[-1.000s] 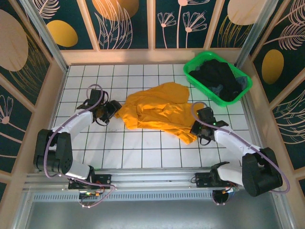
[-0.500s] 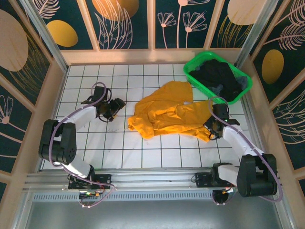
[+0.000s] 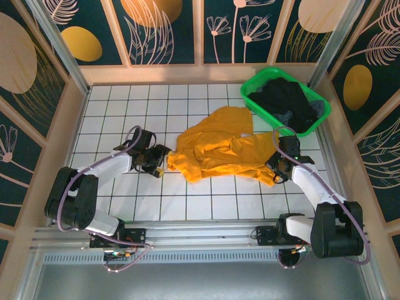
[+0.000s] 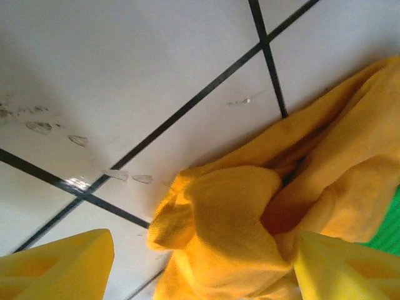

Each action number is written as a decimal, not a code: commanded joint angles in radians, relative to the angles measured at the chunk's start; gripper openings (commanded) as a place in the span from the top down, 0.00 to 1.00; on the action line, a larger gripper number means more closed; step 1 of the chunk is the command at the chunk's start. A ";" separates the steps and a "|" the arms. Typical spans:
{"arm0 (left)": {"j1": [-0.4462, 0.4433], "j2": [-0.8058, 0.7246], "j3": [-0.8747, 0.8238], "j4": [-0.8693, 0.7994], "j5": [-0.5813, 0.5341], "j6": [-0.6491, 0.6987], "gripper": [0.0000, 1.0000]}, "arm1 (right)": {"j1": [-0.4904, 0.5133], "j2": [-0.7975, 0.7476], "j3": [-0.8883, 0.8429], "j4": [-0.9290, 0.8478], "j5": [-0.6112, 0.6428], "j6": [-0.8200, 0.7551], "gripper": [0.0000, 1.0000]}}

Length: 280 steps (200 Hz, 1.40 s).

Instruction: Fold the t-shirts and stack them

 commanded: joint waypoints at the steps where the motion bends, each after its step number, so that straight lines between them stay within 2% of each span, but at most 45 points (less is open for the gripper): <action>1: -0.010 -0.080 -0.112 0.143 -0.056 -0.373 0.20 | 0.037 -0.021 -0.028 0.019 -0.013 -0.003 1.00; 23: -0.020 -0.025 -0.073 0.189 -0.031 -0.404 0.20 | 0.053 -0.022 -0.035 0.020 -0.014 0.006 1.00; 43: -0.034 0.017 -0.038 0.196 0.003 -0.410 0.29 | 0.057 -0.031 -0.033 0.017 -0.013 0.010 1.00; 57: -0.038 0.032 -0.043 0.230 0.017 -0.423 0.41 | 0.057 -0.039 -0.025 0.017 -0.012 0.006 1.00; 69: -0.038 0.040 -0.053 0.268 0.021 -0.444 0.59 | 0.058 -0.045 -0.012 0.017 -0.013 0.001 1.00; 85: -0.029 0.057 -0.063 0.348 0.022 -0.465 1.00 | 0.059 -0.047 0.019 0.021 -0.013 -0.019 1.00; 96: -0.002 0.066 -0.043 0.351 0.021 -0.438 1.00 | 0.060 -0.046 0.056 0.030 -0.041 -0.042 1.00; 109: 0.053 0.065 0.026 0.279 0.003 -0.336 1.00 | 0.061 -0.040 0.110 0.047 -0.058 -0.074 1.00; 141: 0.234 0.051 0.308 -0.024 -0.069 -0.010 1.00 | 0.103 0.053 0.324 0.094 -0.096 -0.185 1.00; 169: 0.353 0.078 0.542 -0.113 -0.071 0.179 1.00 | 0.151 0.173 0.542 0.143 -0.140 -0.234 1.00; 207: 0.432 0.185 0.897 -0.072 -0.067 0.246 1.00 | 0.156 0.379 0.917 0.174 -0.167 -0.231 1.00; 255: 0.516 0.448 1.623 -0.173 -0.064 0.367 1.00 | 0.138 0.678 1.577 0.030 -0.177 -0.261 1.00; 267: 0.529 0.476 1.715 -0.185 -0.054 0.375 1.00 | 0.131 0.759 1.765 -0.046 -0.171 -0.267 1.00; 280: 0.532 0.465 1.724 -0.201 -0.047 0.386 1.00 | 0.120 0.860 1.992 -0.157 -0.157 -0.269 1.00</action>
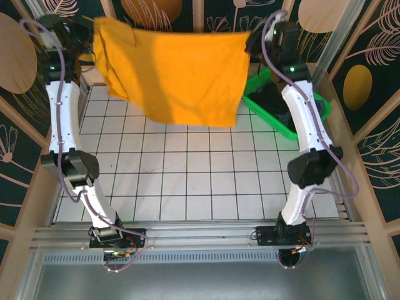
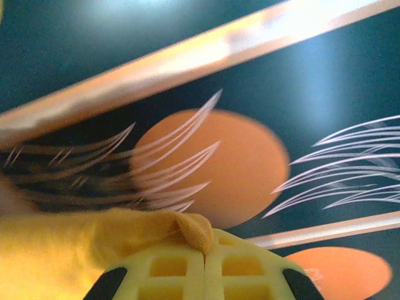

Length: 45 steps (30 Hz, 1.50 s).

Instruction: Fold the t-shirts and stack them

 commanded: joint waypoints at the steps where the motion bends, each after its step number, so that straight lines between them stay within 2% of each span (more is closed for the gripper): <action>1: 0.026 -0.008 0.098 -0.045 0.010 0.077 1.00 | -0.030 0.131 0.365 -0.191 0.018 -0.032 1.00; 3: 0.026 -0.062 0.026 -0.052 0.022 0.101 1.00 | -0.039 0.282 0.715 -0.360 0.036 -0.033 1.00; 4: 0.025 -0.110 -0.045 -0.055 0.018 0.113 1.00 | -0.045 0.270 0.704 -0.367 0.025 -0.028 1.00; 5: 0.024 -0.169 -0.138 -0.051 0.000 0.126 1.00 | -0.043 0.231 0.619 -0.371 0.054 -0.021 1.00; 6: 0.024 -0.225 -0.244 -0.049 -0.027 0.132 1.00 | -0.035 0.226 0.613 -0.412 0.095 -0.030 1.00; 8: 0.024 -0.346 -0.443 -0.048 -0.062 0.129 1.00 | -0.016 0.287 0.752 -0.562 0.152 -0.061 1.00; 9: 0.024 -0.389 -0.536 -0.051 -0.072 0.139 1.00 | -0.010 0.266 0.703 -0.594 0.175 -0.066 1.00; 11: 0.024 -0.479 -0.723 -0.059 -0.084 0.159 1.00 | 0.010 0.292 0.736 -0.717 0.232 -0.083 1.00; 15: 0.024 -0.596 -0.960 -0.092 -0.124 0.227 1.00 | 0.058 0.325 0.754 -0.873 0.307 -0.173 1.00; 20: 0.023 -0.615 -1.017 -0.087 -0.132 0.239 1.00 | 0.055 0.326 0.758 -0.864 0.310 -0.185 1.00; 26: 0.024 -0.554 -0.933 -0.101 -0.143 0.264 1.00 | 0.049 0.340 0.679 -0.867 0.167 -0.211 1.00; 27: 0.023 -0.548 -0.932 -0.099 -0.142 0.265 1.00 | 0.036 0.334 0.627 -0.854 0.094 -0.219 1.00; 29: 0.023 -0.538 -0.936 -0.097 -0.137 0.271 1.00 | 0.011 0.305 0.436 -0.822 -0.061 -0.238 0.84; 32: 0.024 -0.529 -0.944 -0.098 -0.131 0.285 1.00 | 0.013 0.244 0.261 -0.793 -0.111 -0.251 0.60; 33: 0.023 -0.527 -0.951 -0.097 -0.131 0.287 1.00 | 0.015 0.227 0.235 -0.797 -0.093 -0.251 0.59; 34: 0.022 -0.527 -0.958 -0.095 -0.129 0.290 1.00 | 0.016 0.209 0.198 -0.804 -0.066 -0.247 0.62; 37: 0.013 -0.526 -0.994 -0.088 -0.126 0.287 1.00 | 0.035 0.073 -0.097 -0.768 0.014 -0.211 0.89; 40: 0.005 -0.535 -1.050 -0.100 -0.141 0.291 1.00 | 0.073 -0.201 -0.569 -0.504 0.045 -0.117 1.00; 43: 0.004 -0.561 -1.108 -0.112 -0.166 0.297 1.00 | 0.062 -0.467 -0.970 -0.233 0.071 -0.003 1.00; 45: 0.003 -0.578 -1.134 -0.118 -0.180 0.299 1.00 | 0.032 -0.585 -1.133 -0.109 0.046 0.022 1.00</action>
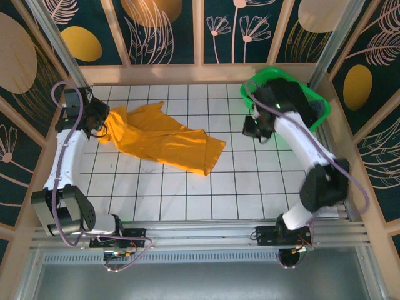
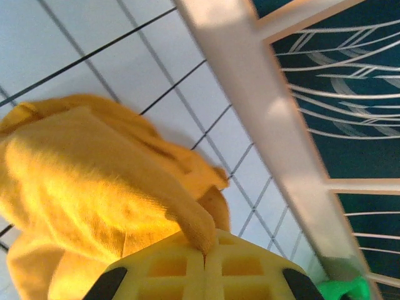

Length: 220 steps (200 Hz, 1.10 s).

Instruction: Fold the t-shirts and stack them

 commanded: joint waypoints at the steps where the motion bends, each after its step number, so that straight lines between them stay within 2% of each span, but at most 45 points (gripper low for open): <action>1: -0.004 -0.051 -0.040 -0.011 -0.045 0.021 1.00 | -0.050 -0.181 -0.210 0.344 -0.004 0.101 1.00; 24: -0.005 -0.067 -0.070 -0.012 -0.048 0.001 1.00 | -0.034 -0.230 -0.280 0.426 -0.038 0.070 1.00; 45: -0.005 -0.084 -0.077 -0.035 -0.076 -0.001 1.00 | 0.055 -0.214 -0.319 0.470 -0.075 0.043 1.00; 61: -0.005 -0.101 -0.082 -0.053 -0.112 0.007 1.00 | 0.197 -0.170 -0.378 0.515 -0.083 0.018 0.79; 70: -0.005 -0.113 -0.090 -0.058 -0.128 0.008 1.00 | 0.253 -0.131 -0.406 0.544 -0.097 0.019 0.71; 81: -0.005 -0.126 -0.100 -0.063 -0.140 0.010 1.00 | 0.321 -0.075 -0.421 0.567 -0.089 0.028 0.64; 96: -0.005 -0.142 -0.116 -0.070 -0.152 0.012 1.00 | 0.385 -0.008 -0.419 0.604 -0.084 0.019 0.60; 139: -0.005 -0.173 -0.161 -0.084 -0.157 0.019 1.00 | 0.500 0.178 -0.354 0.616 -0.088 -0.025 0.54; 170: -0.005 -0.187 -0.196 -0.074 -0.137 0.013 1.00 | 0.498 0.241 -0.317 0.634 -0.069 -0.013 0.52; 220: -0.005 -0.215 -0.229 -0.072 -0.128 0.013 1.00 | 0.489 0.339 -0.239 0.624 -0.085 0.001 0.60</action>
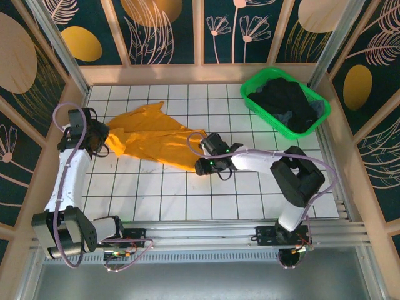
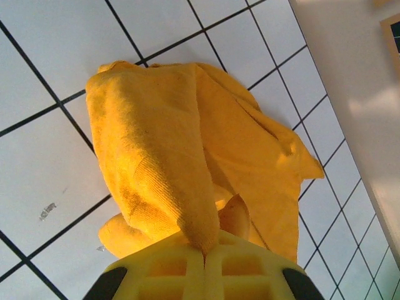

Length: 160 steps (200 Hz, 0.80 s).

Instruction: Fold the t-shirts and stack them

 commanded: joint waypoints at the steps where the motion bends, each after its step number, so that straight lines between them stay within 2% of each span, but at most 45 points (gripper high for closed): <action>1: -0.004 -0.030 -0.016 -0.004 0.005 0.013 1.00 | -0.006 0.041 0.027 0.018 -0.011 0.000 0.60; 54: -0.005 -0.031 -0.015 -0.002 0.018 0.012 1.00 | -0.032 0.061 0.082 0.009 0.023 0.020 0.72; 77: -0.005 -0.031 -0.006 -0.004 0.019 0.011 1.00 | -0.063 -0.036 0.053 0.031 0.090 0.045 0.61; 97: -0.005 -0.031 -0.007 -0.005 0.018 0.013 1.00 | -0.119 -0.069 0.053 0.027 0.131 0.059 0.56; 132: -0.005 -0.034 -0.034 0.008 0.021 0.015 1.00 | -0.214 0.028 0.147 0.043 0.123 0.039 0.54; 160: -0.005 -0.033 -0.039 0.018 0.026 0.018 1.00 | -0.244 0.172 0.312 0.017 0.122 0.000 0.53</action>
